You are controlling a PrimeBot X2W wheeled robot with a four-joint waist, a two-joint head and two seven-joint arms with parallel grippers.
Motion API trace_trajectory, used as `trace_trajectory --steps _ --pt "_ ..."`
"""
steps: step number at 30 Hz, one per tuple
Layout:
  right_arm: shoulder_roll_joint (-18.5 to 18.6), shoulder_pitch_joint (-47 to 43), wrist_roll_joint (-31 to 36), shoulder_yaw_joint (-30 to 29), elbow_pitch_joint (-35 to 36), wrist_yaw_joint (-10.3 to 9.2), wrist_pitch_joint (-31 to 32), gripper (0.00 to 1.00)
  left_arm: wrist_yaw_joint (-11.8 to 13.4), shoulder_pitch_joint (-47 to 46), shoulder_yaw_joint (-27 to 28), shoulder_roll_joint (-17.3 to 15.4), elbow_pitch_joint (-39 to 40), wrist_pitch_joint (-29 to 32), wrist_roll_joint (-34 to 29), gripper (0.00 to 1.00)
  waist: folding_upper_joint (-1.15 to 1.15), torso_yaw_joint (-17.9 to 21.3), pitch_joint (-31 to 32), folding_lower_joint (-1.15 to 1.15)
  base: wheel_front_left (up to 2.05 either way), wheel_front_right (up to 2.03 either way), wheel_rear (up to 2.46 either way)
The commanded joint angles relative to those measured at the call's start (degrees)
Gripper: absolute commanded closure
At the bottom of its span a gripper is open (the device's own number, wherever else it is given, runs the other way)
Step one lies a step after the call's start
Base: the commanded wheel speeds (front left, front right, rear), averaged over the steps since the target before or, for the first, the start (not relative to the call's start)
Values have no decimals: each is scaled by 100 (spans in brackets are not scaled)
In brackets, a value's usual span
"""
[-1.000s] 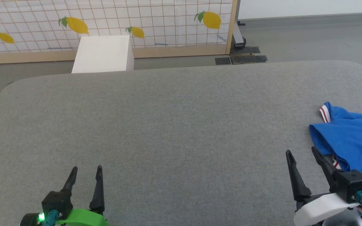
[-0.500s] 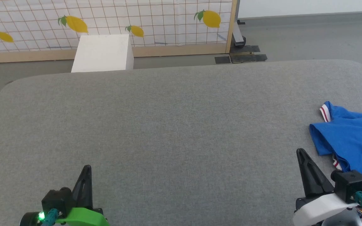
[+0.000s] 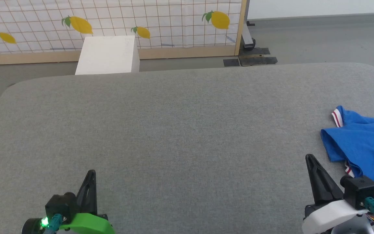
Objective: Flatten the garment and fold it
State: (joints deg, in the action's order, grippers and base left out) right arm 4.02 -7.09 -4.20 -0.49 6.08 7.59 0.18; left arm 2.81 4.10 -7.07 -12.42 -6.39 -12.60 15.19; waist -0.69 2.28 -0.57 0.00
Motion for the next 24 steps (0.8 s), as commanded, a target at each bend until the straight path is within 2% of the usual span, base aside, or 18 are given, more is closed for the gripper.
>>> trace_trajectory --steps 1,24 --pt "-18 92 40 7 -25 -2 -4 100 -29 -68 30 55 38 39 -102 100 12 -4 1 0 0 0 0" --pt "-39 226 123 16 -152 -3 -7 100 -84 -142 177 250 168 304 -409 100 24 -53 13 0 0 0 0"
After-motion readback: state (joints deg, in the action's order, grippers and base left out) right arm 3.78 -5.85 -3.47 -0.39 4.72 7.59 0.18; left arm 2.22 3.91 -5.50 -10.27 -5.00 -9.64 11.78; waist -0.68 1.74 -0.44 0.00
